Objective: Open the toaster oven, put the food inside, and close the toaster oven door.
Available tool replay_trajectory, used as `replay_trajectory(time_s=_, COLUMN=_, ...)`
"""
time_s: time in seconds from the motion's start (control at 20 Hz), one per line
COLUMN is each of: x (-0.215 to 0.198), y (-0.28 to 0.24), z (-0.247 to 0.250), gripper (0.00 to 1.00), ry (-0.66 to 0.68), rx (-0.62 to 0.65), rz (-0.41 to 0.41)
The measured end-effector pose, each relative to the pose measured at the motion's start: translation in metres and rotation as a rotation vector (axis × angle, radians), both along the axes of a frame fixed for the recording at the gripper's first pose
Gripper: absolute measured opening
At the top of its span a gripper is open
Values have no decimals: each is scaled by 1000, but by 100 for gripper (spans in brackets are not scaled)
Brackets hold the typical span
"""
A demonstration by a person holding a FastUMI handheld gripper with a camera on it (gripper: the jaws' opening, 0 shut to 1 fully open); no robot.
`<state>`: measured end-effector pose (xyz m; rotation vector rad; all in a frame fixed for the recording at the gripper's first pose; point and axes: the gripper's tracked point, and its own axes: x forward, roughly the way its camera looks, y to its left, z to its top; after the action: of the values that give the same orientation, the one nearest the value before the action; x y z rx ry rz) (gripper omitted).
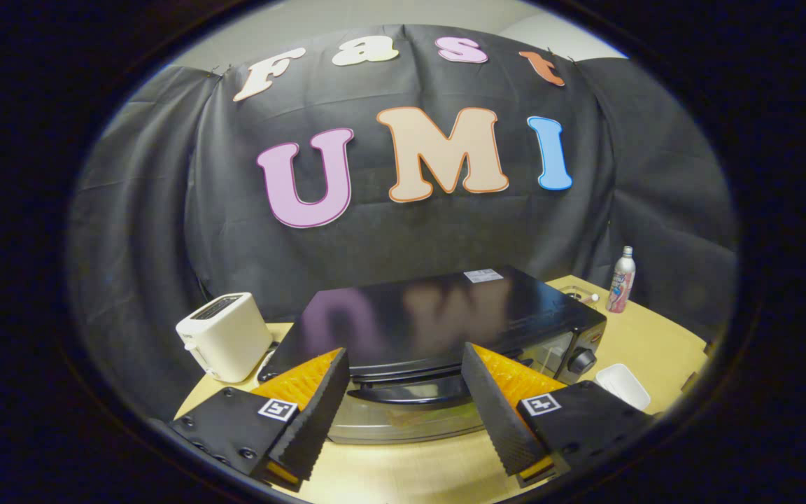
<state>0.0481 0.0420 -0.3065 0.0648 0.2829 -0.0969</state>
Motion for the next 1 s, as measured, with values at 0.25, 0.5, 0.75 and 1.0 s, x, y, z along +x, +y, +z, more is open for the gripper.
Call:
replay_trajectory(time_s=0.25, x=-2, y=3, z=4, gripper=100, ry=1, rx=-22, rz=16)
replay_trajectory(time_s=0.5, x=-13, y=1, z=65, gripper=100, ry=-91, rx=46, rz=10)
replay_trajectory(time_s=0.75, x=-15, y=-4, z=161, gripper=100, ry=-180, rx=-13, rz=43)
replay_trajectory(time_s=1.0, x=-13, y=-1, z=245, gripper=100, ry=-251, rx=-74, rz=83)
